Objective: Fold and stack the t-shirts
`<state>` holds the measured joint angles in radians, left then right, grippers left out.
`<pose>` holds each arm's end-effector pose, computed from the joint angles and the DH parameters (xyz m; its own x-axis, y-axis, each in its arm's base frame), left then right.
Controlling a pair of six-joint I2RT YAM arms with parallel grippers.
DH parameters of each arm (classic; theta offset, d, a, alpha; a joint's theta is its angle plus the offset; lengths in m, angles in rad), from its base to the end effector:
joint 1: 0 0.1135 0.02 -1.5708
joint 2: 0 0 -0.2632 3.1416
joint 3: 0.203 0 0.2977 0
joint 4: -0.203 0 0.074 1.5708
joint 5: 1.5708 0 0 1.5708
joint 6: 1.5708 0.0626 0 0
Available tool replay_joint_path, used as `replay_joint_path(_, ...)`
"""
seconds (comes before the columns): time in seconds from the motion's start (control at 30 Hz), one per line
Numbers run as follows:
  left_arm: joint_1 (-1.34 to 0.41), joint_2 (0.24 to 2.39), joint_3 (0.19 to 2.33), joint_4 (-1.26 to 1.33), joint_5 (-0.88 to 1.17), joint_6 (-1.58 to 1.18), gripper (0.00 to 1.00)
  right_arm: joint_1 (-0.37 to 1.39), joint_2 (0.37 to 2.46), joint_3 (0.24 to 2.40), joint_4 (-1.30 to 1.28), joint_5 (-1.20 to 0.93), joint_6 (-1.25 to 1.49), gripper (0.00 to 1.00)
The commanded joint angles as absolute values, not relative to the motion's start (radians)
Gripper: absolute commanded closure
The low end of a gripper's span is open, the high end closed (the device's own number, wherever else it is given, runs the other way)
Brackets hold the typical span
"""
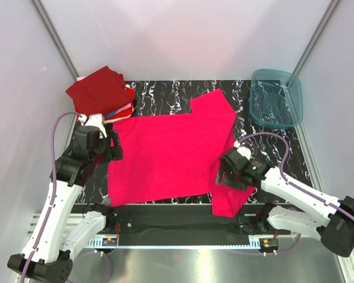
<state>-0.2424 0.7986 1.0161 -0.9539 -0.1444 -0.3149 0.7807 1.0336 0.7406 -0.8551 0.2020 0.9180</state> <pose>0.2049 -0.0414 0.3323 -0.6614 -0.1522 -0.7344 -0.0745 0.9877 -0.1376 0.1774 0.1581 0.1895 -0.8948 0.2090 -0.3945 0.1314 0.9678 0.2147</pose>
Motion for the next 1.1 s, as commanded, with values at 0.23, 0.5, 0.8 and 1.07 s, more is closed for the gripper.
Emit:
replay_joint_path(0.23,-0.245,0.772,0.971,-0.874,-0.069,-0.298,0.19,0.884,1.023,0.632,-0.982,0.236,1.137,0.39)
replay_joint_path(0.5,-0.245,0.753,0.963,-0.857,-0.064,-0.296,0.2,0.884,1.186,0.652,-0.947,0.227,1.085,0.51)
replay_joint_path(0.8,-0.245,0.738,0.954,-0.845,-0.066,-0.296,0.2,0.884,1.201,0.649,-0.94,0.216,1.08,0.73)
replay_joint_path(1.07,-0.245,0.733,0.954,-0.842,-0.067,-0.298,0.2,0.885,1.218,0.652,-0.93,0.187,1.036,0.67)
